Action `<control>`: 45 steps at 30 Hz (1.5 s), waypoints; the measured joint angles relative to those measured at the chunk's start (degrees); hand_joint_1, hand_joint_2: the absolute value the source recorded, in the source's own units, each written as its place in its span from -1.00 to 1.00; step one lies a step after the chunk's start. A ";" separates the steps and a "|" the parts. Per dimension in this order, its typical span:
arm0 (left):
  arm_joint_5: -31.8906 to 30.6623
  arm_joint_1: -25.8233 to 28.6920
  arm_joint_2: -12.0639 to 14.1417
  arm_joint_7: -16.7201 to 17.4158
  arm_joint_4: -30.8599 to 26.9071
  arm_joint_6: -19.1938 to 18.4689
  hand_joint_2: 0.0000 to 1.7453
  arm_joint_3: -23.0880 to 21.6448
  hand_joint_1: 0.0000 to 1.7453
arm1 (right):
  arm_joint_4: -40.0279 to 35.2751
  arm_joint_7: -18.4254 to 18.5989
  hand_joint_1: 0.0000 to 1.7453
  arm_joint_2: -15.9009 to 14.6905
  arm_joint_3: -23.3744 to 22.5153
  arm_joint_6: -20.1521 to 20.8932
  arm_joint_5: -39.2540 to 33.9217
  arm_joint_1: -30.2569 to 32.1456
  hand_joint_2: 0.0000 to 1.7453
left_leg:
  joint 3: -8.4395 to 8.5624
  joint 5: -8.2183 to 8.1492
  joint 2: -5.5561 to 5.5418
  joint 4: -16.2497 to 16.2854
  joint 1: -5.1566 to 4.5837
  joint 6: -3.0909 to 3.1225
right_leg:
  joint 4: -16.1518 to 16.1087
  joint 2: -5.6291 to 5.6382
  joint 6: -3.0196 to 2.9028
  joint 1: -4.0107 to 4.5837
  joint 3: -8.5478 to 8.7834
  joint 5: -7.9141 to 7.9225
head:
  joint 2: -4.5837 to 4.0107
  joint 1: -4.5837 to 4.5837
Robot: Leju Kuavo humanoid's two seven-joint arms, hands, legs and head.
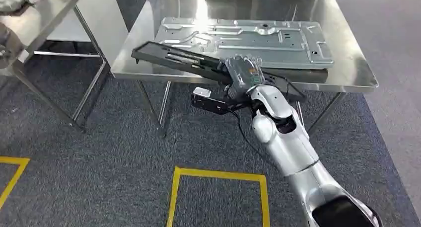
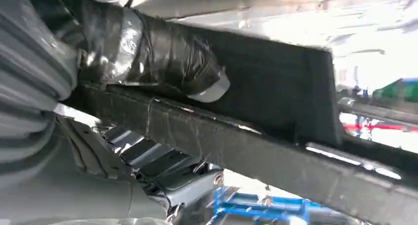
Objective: Take the parts from the cabinet and place them on the table.
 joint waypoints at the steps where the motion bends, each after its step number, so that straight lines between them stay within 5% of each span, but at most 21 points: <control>1: -0.02 0.03 0.15 -0.28 0.24 0.09 1.00 0.00 -1.00 | -0.02 0.17 1.00 0.00 0.00 0.48 0.22 -0.21 1.00 | 0.09 -0.26 -0.03 -0.16 -0.04 0.30 | -0.49 -0.12 0.28 -0.02 0.32 -0.14 | 0.00 0.00; 3: -0.04 0.13 0.11 -0.91 0.65 0.09 1.00 -0.02 -1.00 | -0.24 0.28 1.00 -0.39 0.00 0.92 0.59 -0.50 1.00 | 1.74 -0.41 -0.09 -1.65 0.68 0.72 | 0.70 -0.02 0.87 0.09 0.66 -0.99 | 0.00 0.07; 6: -0.04 0.09 0.11 -1.20 1.00 0.09 1.00 -0.02 -1.00 | -0.35 0.28 1.00 -1.33 0.00 1.35 0.66 -1.00 1.00 | 3.02 -1.55 -0.11 -1.82 0.66 1.52 | 13.67 0.24 1.17 0.00 -7.45 -5.27 | 0.00 0.09; 7: -0.04 0.06 0.11 -1.33 1.09 0.06 1.00 -0.02 -1.00 | -0.33 0.31 1.00 -1.68 0.00 1.49 0.76 -0.76 1.00 | 3.46 -1.99 -0.24 -1.75 0.64 1.53 | 16.89 0.24 1.26 -0.05 -10.15 -5.46 | 0.00 0.11; 9: -0.04 0.11 0.11 -1.46 1.22 0.04 1.00 -0.02 -1.00 | -0.33 0.41 1.00 -2.03 0.00 1.62 1.47 -0.49 1.00 | 4.59 -3.07 -0.53 -1.46 0.64 1.43 | 15.99 0.22 1.31 -0.13 -12.18 -1.47 | 0.00 0.11; 11: -0.04 0.09 0.09 -1.62 1.38 0.02 1.00 -0.02 -1.00 | -0.33 0.81 1.00 -2.29 0.17 1.59 2.71 -0.72 1.00 | 6.26 -4.45 -0.58 -1.21 0.61 1.20 | 6.68 0.22 0.92 -0.10 -9.77 6.33 | 0.00 0.11; 12: -0.04 0.25 0.09 -1.62 1.42 0.00 1.00 -0.02 -1.00 | -0.33 0.85 1.00 -2.45 0.35 1.59 2.95 -0.80 1.00 | 6.44 -5.07 -0.58 -1.19 0.61 0.99 | 2.91 0.14 0.51 0.01 -8.86 8.35 | 0.00 0.13; 16: -0.04 -0.04 0.04 -1.46 1.57 -0.07 1.00 0.00 -1.00 | -0.22 1.05 1.00 -2.69 1.11 1.62 3.65 -1.20 1.00 | 6.93 -5.74 -0.66 -1.53 0.43 -0.24 | 1.65 0.37 -0.52 0.50 -7.52 6.53 | 0.00 0.15; 18: -0.04 -0.19 0.33 -0.76 1.66 0.04 1.00 0.00 -1.00 | -0.33 1.18 1.00 -2.62 1.31 1.38 4.44 -1.16 1.00 | 7.09 -6.51 -0.53 -1.04 0.50 -0.86 | 0.40 0.34 -0.92 -0.16 -6.20 6.46 | 0.00 0.15; 19: -0.04 -0.20 0.31 -0.39 2.03 0.06 1.00 0.00 -1.00 | -0.24 1.16 1.00 -2.62 1.42 0.90 4.89 -1.16 1.00 | 5.91 -7.37 -0.28 1.58 0.54 -1.33 | 0.03 0.27 -1.27 -0.26 -5.60 6.24 | 0.00 0.00; 22: -0.07 -0.19 0.50 -0.11 2.49 0.33 1.00 0.00 -1.00 | 0.15 1.11 1.00 -2.62 1.95 0.06 5.38 -0.80 1.00 | -2.64 -11.20 -0.01 14.70 1.05 -2.22 | -0.07 0.18 -1.50 -0.26 -4.57 5.31 | 0.00 0.02; 24: -0.07 -0.07 0.72 0.16 2.95 0.79 1.00 0.00 -1.00 | 0.46 1.09 1.00 -2.60 1.99 -0.04 5.70 -0.07 1.00 | -5.02 -8.34 0.02 15.44 1.18 -2.42 | -0.07 0.21 -1.41 -0.29 -3.41 4.44 | 0.00 0.02; 27: -0.09 0.15 1.64 0.31 3.96 1.88 1.00 0.00 -1.00 | 1.09 1.11 1.00 -1.77 1.99 -0.09 6.47 -0.31 1.00 | -0.79 2.26 0.09 1.30 1.26 -2.08 | -0.07 0.33 -0.97 -0.39 -1.10 2.73 | 0.00 0.02; 32: -0.11 -0.31 3.98 0.37 7.26 3.39 1.00 -0.02 -1.00 | 4.37 1.20 1.00 1.44 2.45 0.48 7.54 -3.43 1.00 | 0.87 -0.08 0.02 -1.20 0.64 -0.48 | -0.48 0.62 0.51 0.01 -0.86 1.77 | 0.00 0.02; 34: -0.11 -0.21 4.02 0.26 7.74 3.19 1.00 -0.04 -1.00 | 4.44 1.42 1.00 1.73 2.56 1.57 7.32 -4.48 1.00 | 1.94 -0.35 0.03 -2.02 1.00 0.35 | 2.13 0.45 0.93 -0.18 -1.75 0.38 | 0.00 0.09; 37: -0.13 -0.13 3.39 -0.61 7.45 0.91 1.00 -0.09 -1.00 | 3.41 0.98 1.00 -0.68 2.71 3.04 5.79 -5.01 1.00 | 2.86 -1.27 -0.12 -1.99 0.83 1.32 | 15.76 0.47 1.21 -0.14 -9.75 -4.18 | 0.00 0.07; 38: -0.13 -0.06 2.78 -1.11 6.71 -0.11 1.00 -0.09 -1.00 | 3.02 0.68 1.00 -2.07 2.71 3.21 5.40 -4.86 1.00 | 3.27 -1.63 -0.42 -1.91 0.75 1.43 | 18.16 0.47 1.26 -0.15 -11.78 -3.99 | 0.00 0.04; 40: -0.13 0.37 1.62 -1.59 5.01 -1.88 1.00 -0.09 -1.00 | 2.51 0.46 1.00 -4.06 2.71 3.37 5.11 -4.83 1.00 | 4.10 -2.40 -0.85 -1.62 0.56 1.40 | 16.31 0.47 1.03 -0.11 -12.48 -0.45 | 0.00 0.07; 43: -0.13 1.06 -0.46 -2.14 2.22 -3.72 1.00 -0.11 -1.00 | 1.75 0.06 1.00 -6.76 2.67 3.45 4.70 -5.35 1.00 | 5.90 -3.77 -0.95 -1.42 -0.01 1.40 | 4.26 0.36 -0.53 0.51 -8.88 8.40 | 0.00 0.09; 44: -0.13 1.54 -1.65 -2.16 1.36 -4.30 1.00 -0.09 -1.00 | 1.73 -0.22 1.00 -7.62 2.67 3.52 4.53 -5.59 1.00 | 6.11 -4.09 -0.74 -1.55 -0.15 1.30 | 3.24 0.13 -1.32 0.79 -8.05 7.83 | 0.00 -0.19; 45: -0.13 1.46 -1.95 -2.29 0.34 -4.64 1.00 -0.09 -1.00 | 1.70 -0.42 1.00 -8.09 2.69 3.56 4.35 -6.03 1.00 | 5.98 -4.32 -0.69 -1.34 -0.29 1.01 | 1.56 0.05 -1.31 0.94 -7.39 8.00 | 0.00 -0.24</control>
